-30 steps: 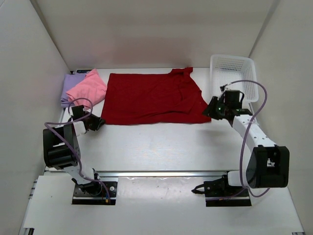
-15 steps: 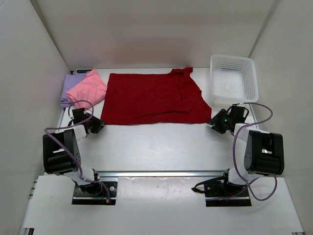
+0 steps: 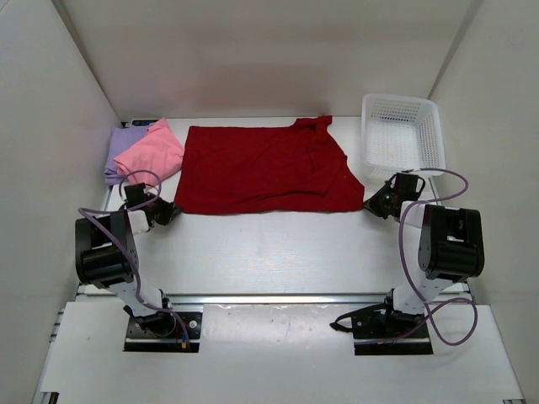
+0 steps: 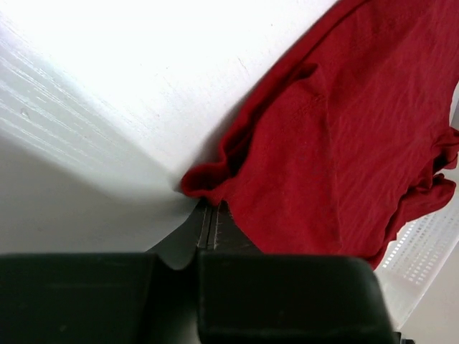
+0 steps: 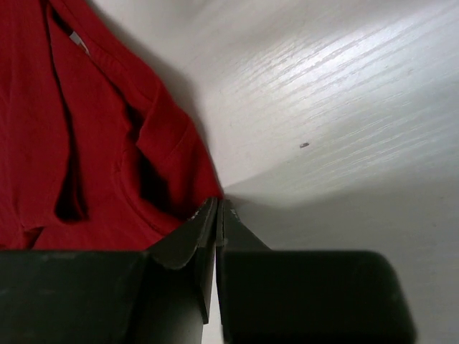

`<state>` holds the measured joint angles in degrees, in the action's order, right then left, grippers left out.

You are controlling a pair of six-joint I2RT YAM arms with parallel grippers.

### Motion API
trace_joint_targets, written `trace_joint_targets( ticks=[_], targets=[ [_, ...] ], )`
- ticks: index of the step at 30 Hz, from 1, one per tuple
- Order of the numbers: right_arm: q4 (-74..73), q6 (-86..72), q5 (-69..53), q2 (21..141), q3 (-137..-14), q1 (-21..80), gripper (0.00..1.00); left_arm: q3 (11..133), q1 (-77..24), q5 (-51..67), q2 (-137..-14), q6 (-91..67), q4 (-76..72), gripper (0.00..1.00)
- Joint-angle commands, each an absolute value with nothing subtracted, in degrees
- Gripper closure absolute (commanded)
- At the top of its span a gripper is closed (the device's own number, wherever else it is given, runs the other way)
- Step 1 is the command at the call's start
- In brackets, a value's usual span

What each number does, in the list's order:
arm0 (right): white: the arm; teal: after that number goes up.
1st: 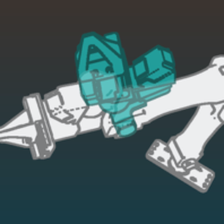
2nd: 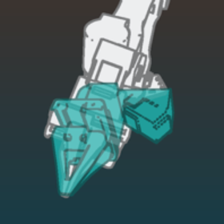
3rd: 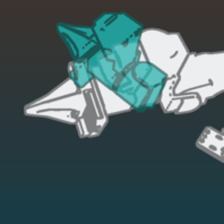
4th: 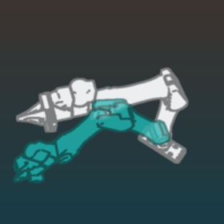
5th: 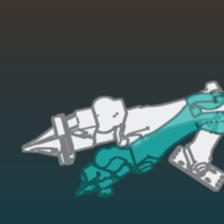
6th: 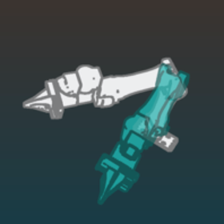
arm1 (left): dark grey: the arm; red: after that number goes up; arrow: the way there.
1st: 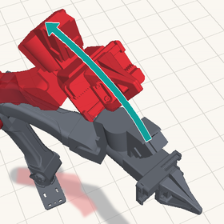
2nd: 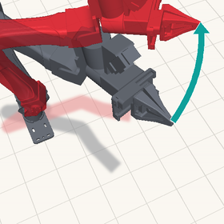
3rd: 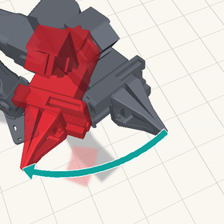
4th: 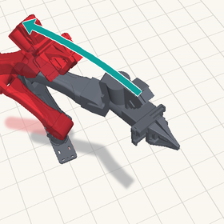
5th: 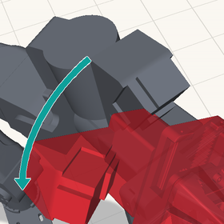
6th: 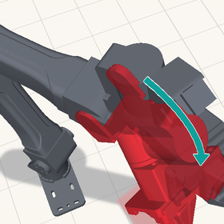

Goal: Fold and stack the t-shirts
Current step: Fold the flattened tshirt in 1/3 of the way

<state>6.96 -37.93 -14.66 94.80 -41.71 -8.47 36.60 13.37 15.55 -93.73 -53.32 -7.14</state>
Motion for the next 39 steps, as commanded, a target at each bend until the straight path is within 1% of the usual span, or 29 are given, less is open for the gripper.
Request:
trace_joint_targets(
  ticks=[1,5,7,9,11,12,13,14,16,19,20,22,23,24,25,26,27,29,31,34,37,38,39],
  targets=[
    [7.65,-38.14,-13.79,94.31,-43.15,-7.65,0.99,37.7,13.62,13.72,-94.31,-51.77,-4.93,1.0],
    [5.9,-39.81,-13.19,90.8,-39.74,-6.59,1.0,37.97,12.66,11.42,-91.86,-50.45,-1.33,1.0],
    [3.96,-39.29,-12.49,85.9,-36.23,-6.68,1.0,35.44,13.53,11.86,-89.93,-49.22,-0.27,1.0],
    [1.24,-38.76,-12.22,80.89,-32.11,-8.43,1.0,32.61,14.41,12.74,-86.59,-49.22,-0.09,1.0],
    [-1.39,-37.8,-15.8,73.25,-28.58,-13.59,1.0,29.46,15.46,13.7,-84.21,-47.82,2.72,1.0],
    [-3.67,-37.71,-16.26,71.47,-26.13,-15.36,1.0,29.18,15.21,13.45,-82.72,-47.73,3.86,1.0],
    [-5.08,-36.31,-17.74,68.15,-25.06,-17.73,0.99,28.31,15.12,13.1,-81.75,-46.68,4.82,1.0],
    [-9.54,-34.04,-17.58,66.72,-25.48,-18.28,1.0,27.17,15.9,13.53,-79.82,-46.15,5.97,1.0],
    [-14.75,-32.27,-14.77,65.31,-26.8,-15.39,1.0,26.02,16.08,12.06,-75.87,-44.83,9.21,1.0],
    [-16.25,-32.87,-19.24,63.99,-25.32,-14.33,1.0,27.59,15.73,9.68,-72.79,-41.05,15.36,1.0],
    [-17.22,-31.83,-19.51,63.64,-25.23,-14.15,1.0,27.86,15.82,9.41,-72.34,-39.74,16.34,1.0],
    [-18.72,-30.24,-16.37,62.32,-25.92,-12.66,1.0,27.69,14.86,8.44,-70.41,-38.5,16.1,1.0],
    [-17.33,-29.8,-16.17,62.66,-26.45,-12.13,1.0,27.77,14.42,7.92,-70.49,-38.15,15.82,1.0],
    [-14.97,-31.19,-16.87,63.36,-26.72,-12.3,0.94,27.69,14.41,7.74,-71.18,-38.93,15.47,1.0],
    [-10.94,-31.98,-19.31,64.15,-27.15,-12.39,0.81,27.51,14.68,9.04,-71.63,-39.37,13.64,1.0],
    [-8.72,-33.91,-20.64,64.86,-27.68,-11.7,0.74,26.99,14.85,9.84,-71.8,-40.85,12.75,1.0],
    [-3.74,-34.45,-21.87,66.52,-27.86,-10.65,0.64,26.46,14.59,11.32,-72.24,-41.3,11.53,1.0],
    [-1.32,-34.28,-22.67,70.72,-31.27,-8.89,0.56,26.46,13.98,12.56,-73.56,-41.83,10.29,1.0],
    [-0.44,-33.49,-21.54,75.05,-33.73,-6.86,0.53,26.11,13.63,12.92,-74.18,-41.49,8.8,1.0],
    [-0.53,-33.75,-19.97,81.37,-35.25,-6.76,0.56,24.88,14.15,13.62,-73.74,-41.66,7.74,1.0],
    [2.9,-35.94,-19.52,84.27,-34.54,-9.13,0.65,24.44,13.45,14.32,-74.18,-41.92,6.59,1.0],
    [3.51,-36.47,-20.82,84.64,-33.76,-9.75,0.7,24.78,13.36,15.54,-74.44,-42.36,5.55,1.0],
    [3.78,-36.47,-21.53,84.99,-32.88,-10.97,0.71,24.44,13.62,15.99,-74.53,-42.71,5.36,1.0]
  ],
)
